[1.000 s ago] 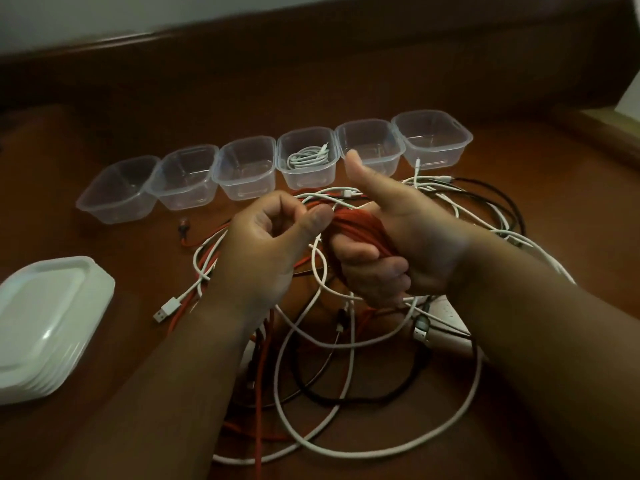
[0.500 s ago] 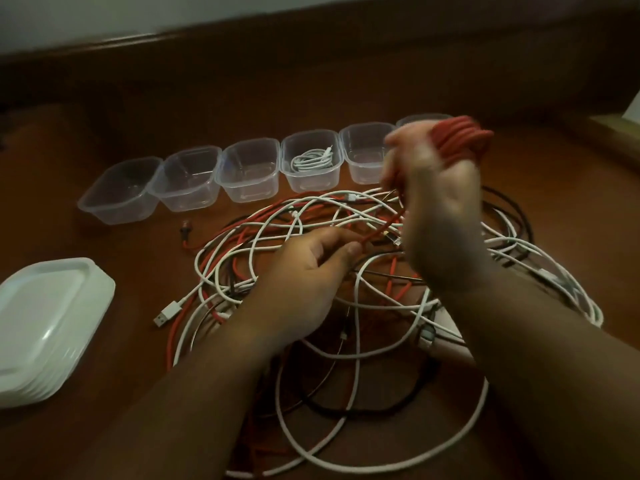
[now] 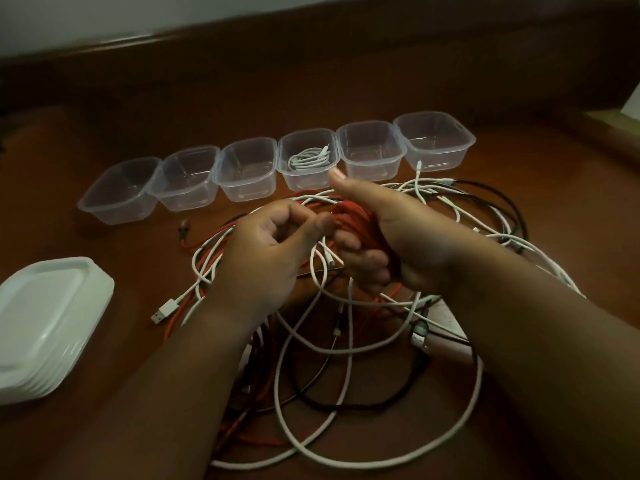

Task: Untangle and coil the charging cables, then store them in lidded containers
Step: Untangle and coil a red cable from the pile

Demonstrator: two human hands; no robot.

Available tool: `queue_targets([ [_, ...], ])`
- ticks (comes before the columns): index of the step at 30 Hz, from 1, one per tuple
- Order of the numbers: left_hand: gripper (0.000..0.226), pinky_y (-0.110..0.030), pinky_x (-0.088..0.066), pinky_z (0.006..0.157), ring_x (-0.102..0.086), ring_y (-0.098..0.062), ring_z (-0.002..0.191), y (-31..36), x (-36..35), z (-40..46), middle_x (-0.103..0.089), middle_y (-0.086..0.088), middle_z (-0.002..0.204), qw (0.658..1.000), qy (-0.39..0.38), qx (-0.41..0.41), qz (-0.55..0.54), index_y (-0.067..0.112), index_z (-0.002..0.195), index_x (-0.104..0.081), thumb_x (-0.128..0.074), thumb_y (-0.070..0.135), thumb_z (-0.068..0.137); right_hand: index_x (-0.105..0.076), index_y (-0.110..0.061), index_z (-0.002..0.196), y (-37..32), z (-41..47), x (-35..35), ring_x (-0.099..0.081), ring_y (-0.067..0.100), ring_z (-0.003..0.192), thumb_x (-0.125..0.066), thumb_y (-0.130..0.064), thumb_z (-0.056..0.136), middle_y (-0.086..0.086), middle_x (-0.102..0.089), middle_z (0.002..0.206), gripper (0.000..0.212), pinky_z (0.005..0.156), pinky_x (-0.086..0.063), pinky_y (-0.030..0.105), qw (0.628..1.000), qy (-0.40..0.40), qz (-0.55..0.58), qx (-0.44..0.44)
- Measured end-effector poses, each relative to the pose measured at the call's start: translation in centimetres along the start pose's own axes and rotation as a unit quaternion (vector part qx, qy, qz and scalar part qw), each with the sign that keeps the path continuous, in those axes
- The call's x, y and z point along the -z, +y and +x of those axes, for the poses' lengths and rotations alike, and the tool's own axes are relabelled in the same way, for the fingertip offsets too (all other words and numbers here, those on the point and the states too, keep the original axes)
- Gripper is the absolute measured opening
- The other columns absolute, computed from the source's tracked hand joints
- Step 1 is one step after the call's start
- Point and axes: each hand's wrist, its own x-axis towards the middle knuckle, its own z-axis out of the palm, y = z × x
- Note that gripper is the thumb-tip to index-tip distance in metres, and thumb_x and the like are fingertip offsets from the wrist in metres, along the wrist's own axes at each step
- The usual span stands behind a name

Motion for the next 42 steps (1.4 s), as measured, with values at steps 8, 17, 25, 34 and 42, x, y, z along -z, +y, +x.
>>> queue_targets([
  [8,0.026,-0.037,-0.047,0.067,-0.058,-0.022,0.073,0.4,-0.4,-0.2,-0.064,-0.005,0.076,0.996,-0.017,0.041,-0.071,0.029,0.098,-0.069,-0.056,0.051,0.089,-0.041,-0.019,0.054,0.3,-0.1,0.1,-0.03,0.015,0.036,-0.053,-0.024,0.083,-0.002,-0.032,0.042,0.032,0.044,-0.031,0.027,0.984,-0.09,0.131,0.085],
  [17,0.041,-0.074,-0.048,0.075,-0.062,-0.054,0.091,0.2,-0.1,-0.6,-0.065,-0.03,0.096,0.989,-0.091,0.031,-0.109,0.012,0.093,-0.072,-0.058,0.05,0.086,-0.048,-0.017,0.051,1.4,0.3,-0.5,-0.049,0.013,0.039,-0.062,-0.02,0.08,-0.003,-0.045,0.039,0.032,0.049,-0.047,0.024,0.944,-0.226,0.228,0.078],
  [25,0.036,-0.063,-0.054,0.073,-0.067,-0.046,0.092,0.5,-0.4,-0.6,-0.068,-0.026,0.1,0.986,-0.097,0.032,-0.13,0.024,0.089,-0.072,-0.065,0.058,0.081,-0.05,-0.016,0.049,1.8,0.4,-0.4,-0.054,0.013,0.041,-0.069,-0.02,0.078,-0.002,-0.047,0.038,0.035,0.049,-0.05,0.024,0.94,-0.249,0.221,0.071],
  [34,0.053,-0.062,-0.054,0.061,-0.068,-0.047,0.077,0.4,-1.7,-1.8,-0.067,-0.025,0.086,0.995,-0.022,-0.043,-0.092,0.012,0.093,-0.067,-0.066,0.063,0.082,-0.041,-0.005,0.047,1.2,0.3,-0.2,-0.055,0.015,0.038,-0.065,-0.027,0.081,0.009,-0.032,0.036,0.047,0.049,-0.048,0.019,0.966,-0.226,0.098,0.072],
  [42,0.058,-0.049,-0.051,0.061,-0.065,-0.032,0.07,0.2,-1.3,-1.5,-0.064,-0.013,0.077,0.985,0.046,-0.153,0.063,0.006,0.086,-0.062,-0.053,0.063,0.091,-0.035,-0.01,0.04,0.9,0.0,-1.8,-0.048,0.025,0.035,-0.033,-0.066,0.09,0.01,-0.03,0.035,0.075,0.051,-0.043,0.026,0.993,-0.045,0.026,0.102],
])
